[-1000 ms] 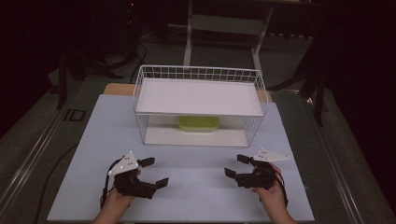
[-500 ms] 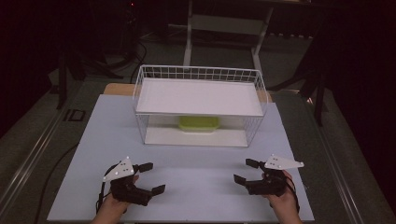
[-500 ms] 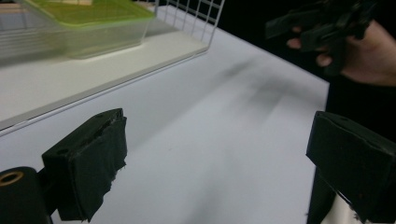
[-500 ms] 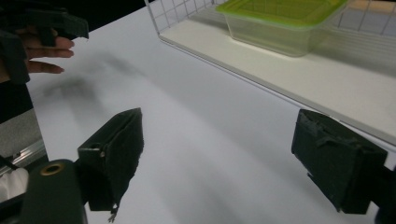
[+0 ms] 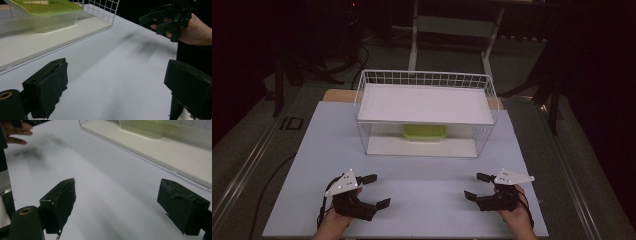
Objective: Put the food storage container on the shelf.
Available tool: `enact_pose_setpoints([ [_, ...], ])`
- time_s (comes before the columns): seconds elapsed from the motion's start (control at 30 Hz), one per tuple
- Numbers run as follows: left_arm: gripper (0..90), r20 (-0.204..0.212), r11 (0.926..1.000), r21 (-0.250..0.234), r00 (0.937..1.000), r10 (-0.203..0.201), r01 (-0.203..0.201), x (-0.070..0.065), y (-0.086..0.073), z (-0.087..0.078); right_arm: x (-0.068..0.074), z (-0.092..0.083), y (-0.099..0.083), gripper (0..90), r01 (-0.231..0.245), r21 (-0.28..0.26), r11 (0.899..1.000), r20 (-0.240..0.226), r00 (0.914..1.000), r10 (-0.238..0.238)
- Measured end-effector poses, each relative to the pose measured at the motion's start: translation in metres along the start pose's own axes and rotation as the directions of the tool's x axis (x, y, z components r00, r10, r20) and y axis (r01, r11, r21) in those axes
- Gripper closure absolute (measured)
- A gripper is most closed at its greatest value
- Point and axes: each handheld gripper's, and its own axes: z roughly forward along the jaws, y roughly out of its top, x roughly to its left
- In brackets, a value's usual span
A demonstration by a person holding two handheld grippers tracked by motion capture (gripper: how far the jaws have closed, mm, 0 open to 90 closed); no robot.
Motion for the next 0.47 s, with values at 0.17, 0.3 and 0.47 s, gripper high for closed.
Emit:
enact_pose_setpoints([
  [0.17, 5.7, -0.007, 1.0000, -0.009, 1.0000, 0.003, -0.003, 0.0020, -0.0011, -0.0013, -0.0005, 0.0050, -0.0035, 15.2, 0.019, 0.031, 0.999, 0.012, 0.9997, -0.019],
  [0.3, 5.7, 0.004, 0.9999, 0.006, 0.9999, 0.014, -0.014, 0.0006, -0.0018, 0.0016, -0.0025, 0.0059, -0.0044, 15.2, 0.006, 0.037, 0.999, 0.012, 0.9999, -0.007],
  [0.47, 5.7, 0.008, 0.9998, 0.009, 0.9998, 0.016, -0.017, -0.0004, -0.0019, 0.0031, -0.0046, 0.0052, -0.0051, 15.2, -0.009, 0.032, 0.999, 0.014, 0.9999, 0.008],
])
